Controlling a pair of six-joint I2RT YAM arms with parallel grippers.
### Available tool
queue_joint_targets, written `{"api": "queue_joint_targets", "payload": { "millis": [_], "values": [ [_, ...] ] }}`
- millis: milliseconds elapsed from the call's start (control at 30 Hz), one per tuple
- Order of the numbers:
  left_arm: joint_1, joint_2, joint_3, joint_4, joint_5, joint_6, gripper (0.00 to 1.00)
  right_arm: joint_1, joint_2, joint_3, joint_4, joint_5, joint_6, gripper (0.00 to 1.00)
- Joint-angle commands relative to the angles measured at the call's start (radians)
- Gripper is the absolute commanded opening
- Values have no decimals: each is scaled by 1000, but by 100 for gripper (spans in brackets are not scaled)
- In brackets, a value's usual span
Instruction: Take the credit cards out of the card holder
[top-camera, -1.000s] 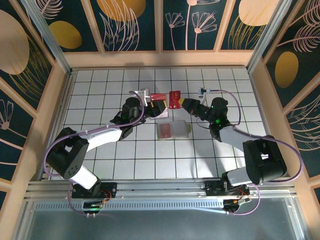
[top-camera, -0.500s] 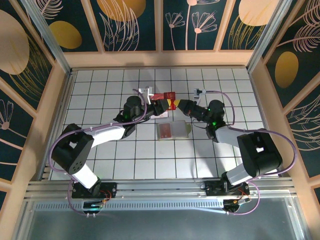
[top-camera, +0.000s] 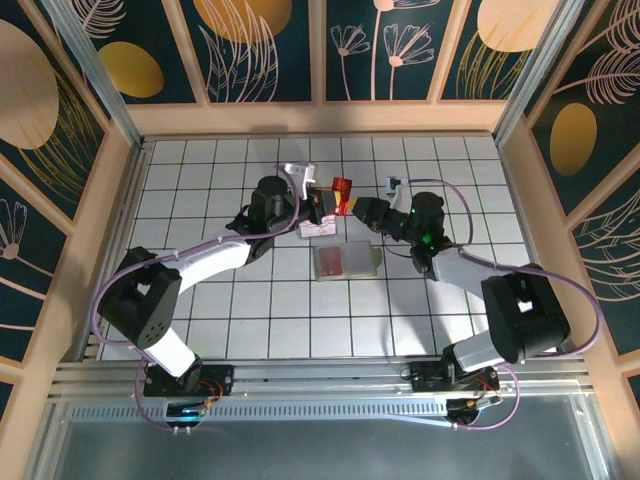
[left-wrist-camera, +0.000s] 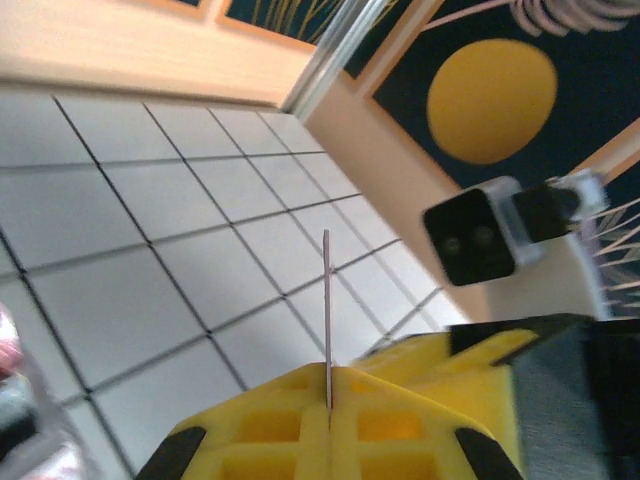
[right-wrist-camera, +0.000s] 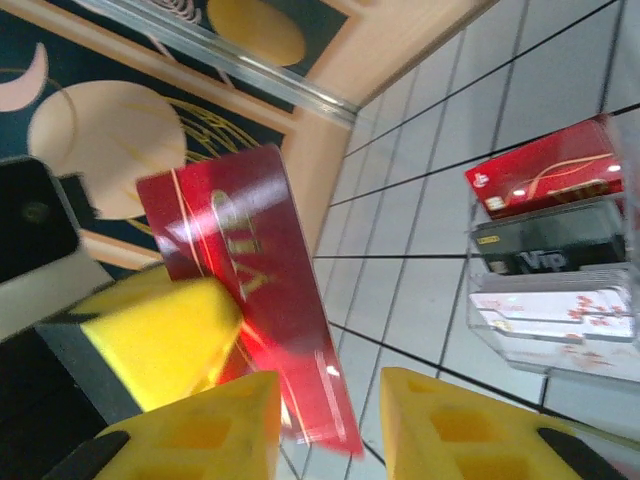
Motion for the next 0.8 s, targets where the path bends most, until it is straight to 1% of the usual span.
{"api": "queue_joint_targets", "payload": {
  "millis": [0,67,133,333,400,433,533,633,767],
  "values": [
    [12,-43,115,-319,-84,374,0,3,-97,70,-310,164,-177,37],
    [18,-37,154,-403,-131,491,0,2,-134,87,-406,242,-213,40],
    [35,-25,184,-454,-149,599,0,3,-168,95,-479,316,-236,43],
    [106,44,294,-603,-15,879,0,4,-244,90,-574,454,-251,47],
    [125,72,344,-653,8,964,0,3,-264,88,-592,483,-254,49],
    [135,118,372,-677,19,1005,0,3,-274,88,-602,497,-255,50],
    [172,199,467,-759,67,1094,0,3,-297,88,-628,535,-254,52],
    [201,289,590,-888,121,1178,0,2,-319,89,-662,580,-247,54],
    [212,367,679,-967,128,1268,0,3,-351,85,-690,630,-241,56]
  ]
}}
